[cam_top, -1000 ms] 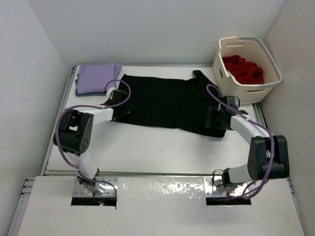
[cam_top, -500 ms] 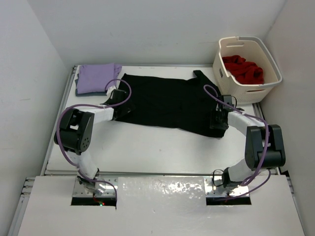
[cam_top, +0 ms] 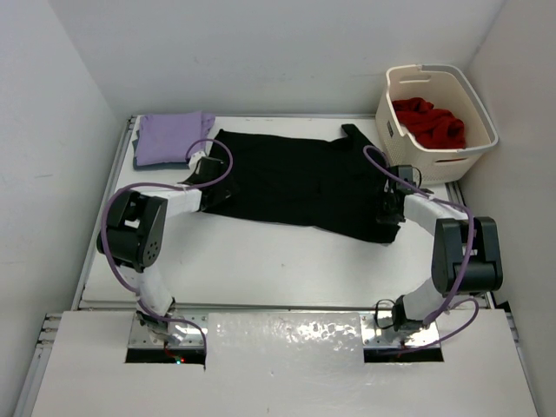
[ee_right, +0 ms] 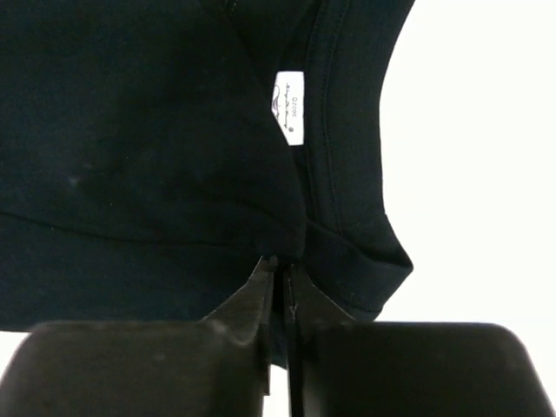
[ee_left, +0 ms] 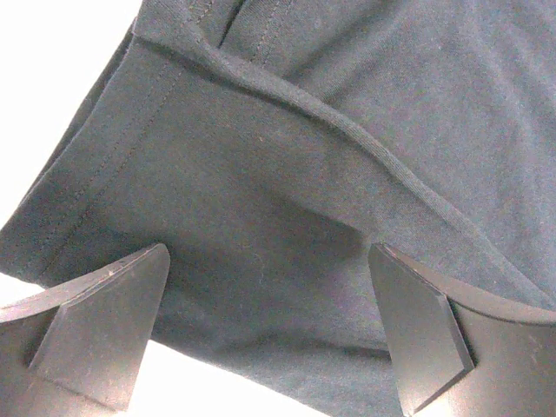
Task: Fold and stack the t-shirts
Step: Fold the flattened tshirt in 1/3 of the way
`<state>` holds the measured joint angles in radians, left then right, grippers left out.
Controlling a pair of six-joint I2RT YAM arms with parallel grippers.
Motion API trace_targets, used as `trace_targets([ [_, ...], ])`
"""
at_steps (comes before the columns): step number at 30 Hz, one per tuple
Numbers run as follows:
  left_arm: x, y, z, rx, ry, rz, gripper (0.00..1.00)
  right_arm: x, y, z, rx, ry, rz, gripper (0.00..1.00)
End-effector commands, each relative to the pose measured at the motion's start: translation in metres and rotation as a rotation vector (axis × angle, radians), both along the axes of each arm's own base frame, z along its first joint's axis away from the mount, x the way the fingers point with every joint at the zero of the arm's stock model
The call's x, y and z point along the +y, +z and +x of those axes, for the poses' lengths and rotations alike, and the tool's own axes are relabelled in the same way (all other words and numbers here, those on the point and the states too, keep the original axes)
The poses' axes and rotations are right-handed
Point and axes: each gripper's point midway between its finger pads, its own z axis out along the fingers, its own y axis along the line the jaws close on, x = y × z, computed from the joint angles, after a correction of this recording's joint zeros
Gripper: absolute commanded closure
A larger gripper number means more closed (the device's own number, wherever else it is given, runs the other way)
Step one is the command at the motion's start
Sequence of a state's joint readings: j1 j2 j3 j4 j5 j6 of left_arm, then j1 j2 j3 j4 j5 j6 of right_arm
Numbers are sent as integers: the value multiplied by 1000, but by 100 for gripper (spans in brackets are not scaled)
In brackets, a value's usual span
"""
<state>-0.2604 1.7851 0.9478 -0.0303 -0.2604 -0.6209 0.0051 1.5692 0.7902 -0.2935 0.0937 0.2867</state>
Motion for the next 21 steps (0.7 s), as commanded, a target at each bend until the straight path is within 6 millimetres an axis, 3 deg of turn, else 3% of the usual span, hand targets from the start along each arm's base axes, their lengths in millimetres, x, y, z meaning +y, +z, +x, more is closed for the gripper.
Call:
trace_targets([
  [1,7,-25,-15,93,5,25,0,-9,24,29,-101,-15,-48,100],
  [6,12,-28,-17,103,18,45,0,-21,48,47,-118,43,-136,100],
  [9,17,-31,-20,112,26,52,0,-23,51,50,-84,105,-166,100],
  [17,26,-33,-24,127,52,69,0,-23,18,29,138,214,-172,100],
  [18,28,-34,-25,128,54,70,0,-34,14,22,178,186,-175,100],
  [21,29,-32,-25,127,59,74,0,-42,2,11,261,173,-191,94],
])
